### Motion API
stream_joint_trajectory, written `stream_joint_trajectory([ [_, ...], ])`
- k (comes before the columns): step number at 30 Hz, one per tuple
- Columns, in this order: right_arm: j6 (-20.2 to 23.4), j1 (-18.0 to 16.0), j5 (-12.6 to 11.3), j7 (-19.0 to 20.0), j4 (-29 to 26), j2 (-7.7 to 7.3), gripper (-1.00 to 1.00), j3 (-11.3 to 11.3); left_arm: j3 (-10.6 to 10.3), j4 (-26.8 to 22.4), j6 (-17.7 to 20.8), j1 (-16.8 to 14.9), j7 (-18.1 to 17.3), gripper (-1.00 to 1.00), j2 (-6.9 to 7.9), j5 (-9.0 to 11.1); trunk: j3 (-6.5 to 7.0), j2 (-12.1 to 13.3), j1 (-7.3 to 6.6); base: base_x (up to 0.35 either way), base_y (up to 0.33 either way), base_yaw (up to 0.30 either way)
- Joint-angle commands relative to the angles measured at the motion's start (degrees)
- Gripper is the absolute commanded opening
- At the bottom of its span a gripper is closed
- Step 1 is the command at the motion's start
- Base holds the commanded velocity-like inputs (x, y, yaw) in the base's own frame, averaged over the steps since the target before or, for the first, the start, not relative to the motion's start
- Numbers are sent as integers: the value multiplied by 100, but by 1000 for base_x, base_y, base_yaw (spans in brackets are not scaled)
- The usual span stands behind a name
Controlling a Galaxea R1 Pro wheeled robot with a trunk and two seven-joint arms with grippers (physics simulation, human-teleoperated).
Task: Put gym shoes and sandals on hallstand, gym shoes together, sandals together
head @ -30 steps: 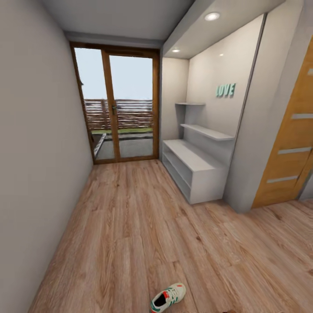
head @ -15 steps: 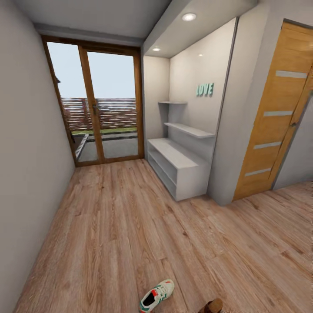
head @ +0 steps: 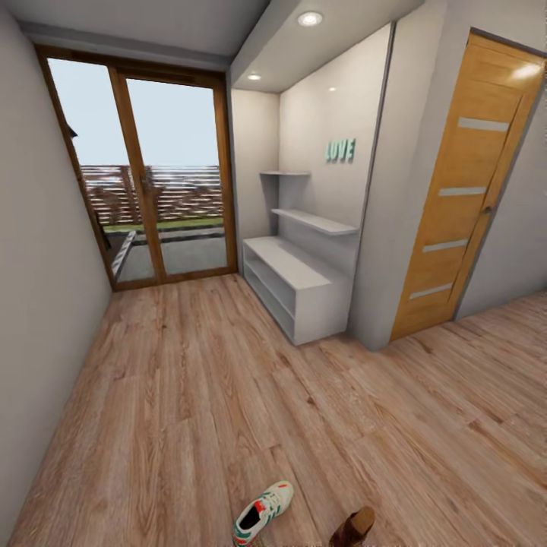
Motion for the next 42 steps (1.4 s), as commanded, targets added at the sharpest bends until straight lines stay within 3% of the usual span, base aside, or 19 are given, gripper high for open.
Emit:
stream_joint_trajectory([
  [1, -19, -4, -31, 3, 4, 0, 100, 6, 5, 3, -17, -3, -4, 100, 0, 14, -15, -3, 0, 0, 0, -93],
  [27, -19, -4, -26, 3, 3, 1, 100, 6, 5, 3, -16, -3, -4, 100, 0, 14, -251, -3, 0, 0, 7, -123],
  [42, -21, -4, -26, 3, 3, 1, 100, 6, 0, 3, -17, -3, -4, 100, 0, 14, -386, -3, 0, 0, 208, -153],
])
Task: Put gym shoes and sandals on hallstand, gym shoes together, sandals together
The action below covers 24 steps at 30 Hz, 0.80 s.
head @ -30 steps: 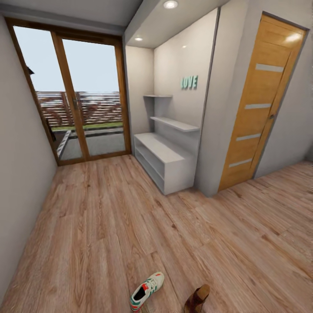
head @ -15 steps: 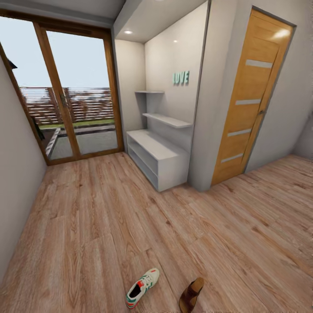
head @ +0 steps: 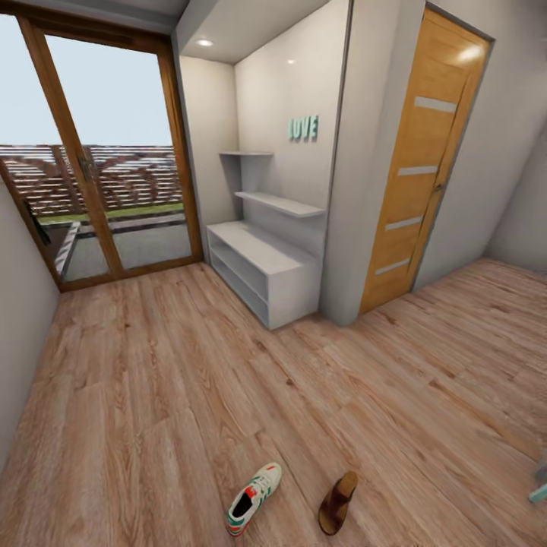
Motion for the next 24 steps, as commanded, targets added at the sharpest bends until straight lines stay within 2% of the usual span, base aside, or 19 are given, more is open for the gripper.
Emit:
stream_joint_trajectory([
  [1, -18, -3, -32, 3, 3, 0, 100, 4, 2, 5, -17, -3, -4, 100, 0, 14, -14, -3, 0, 0, 301, -158],
  [8, -17, -3, -32, 3, 3, 0, 100, 4, 1, 5, -17, -3, -4, 100, 0, 14, -77, -3, 0, 52, 302, -158],
  [15, -16, -3, -32, 3, 3, 0, 100, 4, 1, 5, -17, -3, -4, 100, 0, 13, -138, -3, 0, 212, 250, -152],
  [24, -32, -3, 9, 27, 47, -16, 100, 19, 1, 5, -17, -3, -4, 100, 0, 5, -151, -3, 0, 318, 69, -24],
])
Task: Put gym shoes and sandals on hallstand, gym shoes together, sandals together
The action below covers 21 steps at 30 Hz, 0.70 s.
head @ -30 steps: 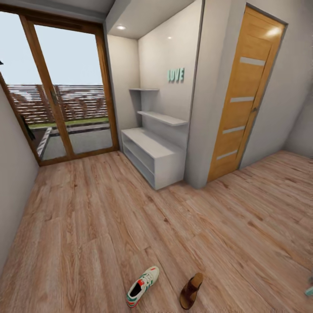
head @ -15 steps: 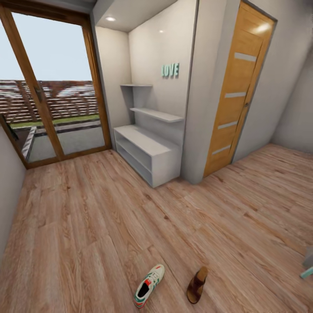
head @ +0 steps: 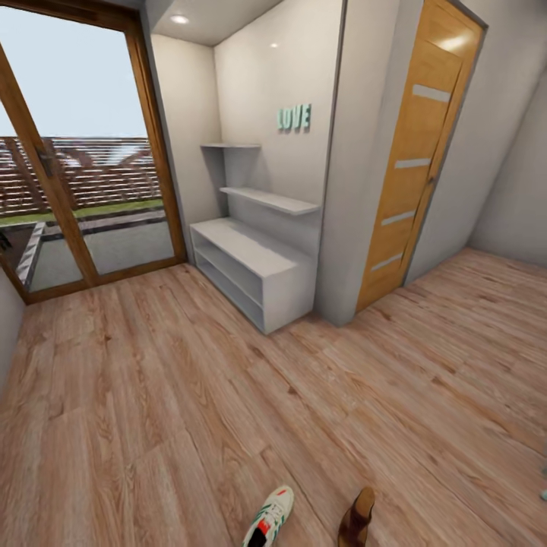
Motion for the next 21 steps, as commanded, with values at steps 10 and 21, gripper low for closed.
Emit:
stream_joint_trajectory([
  [10, -24, -3, -32, 13, -22, -2, 100, -3, 4, 4, -17, -3, -4, 100, 0, 14, -5, -2, 3, 193, 8, -2],
  [21, -19, -3, -34, 7, -18, -2, 100, -4, 4, 6, -17, -3, -4, 100, 0, 21, 34, -2, 3, 10, 199, -187],
])
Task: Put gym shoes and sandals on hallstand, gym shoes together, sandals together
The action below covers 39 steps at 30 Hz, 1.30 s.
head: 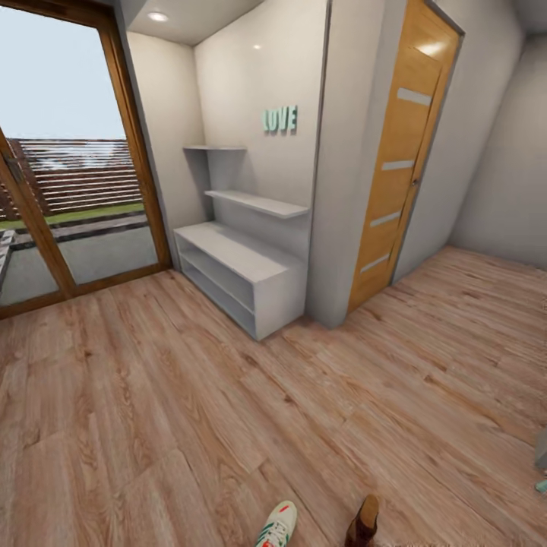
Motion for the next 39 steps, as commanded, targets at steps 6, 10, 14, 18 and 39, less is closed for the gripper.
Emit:
stream_joint_trajectory([
  [6, -19, -4, -28, 5, 27, 0, 100, 2, 3, 8, -15, -2, -4, 100, 0, 15, 18, -3, 0, 1, 176, -273],
  [10, -19, -4, -28, 5, 33, 0, 100, 2, 3, 9, -16, -2, -4, 100, 0, 15, 31, -3, 0, 0, 55, -282],
  [14, -19, -4, -28, 5, 39, 0, 100, 2, 3, 10, -16, -2, -4, 100, 0, 15, 42, -3, 0, 0, 19, -285],
  [18, -19, -4, -28, 5, 41, 0, 100, 2, 3, 10, -17, -2, -4, 100, 0, 15, 52, -3, 0, 0, 8, -286],
  [39, -19, -4, -28, 5, 42, 0, 100, 2, 3, 8, -8, -2, -4, 100, 0, 15, 59, -3, 0, 0, 1, -286],
])
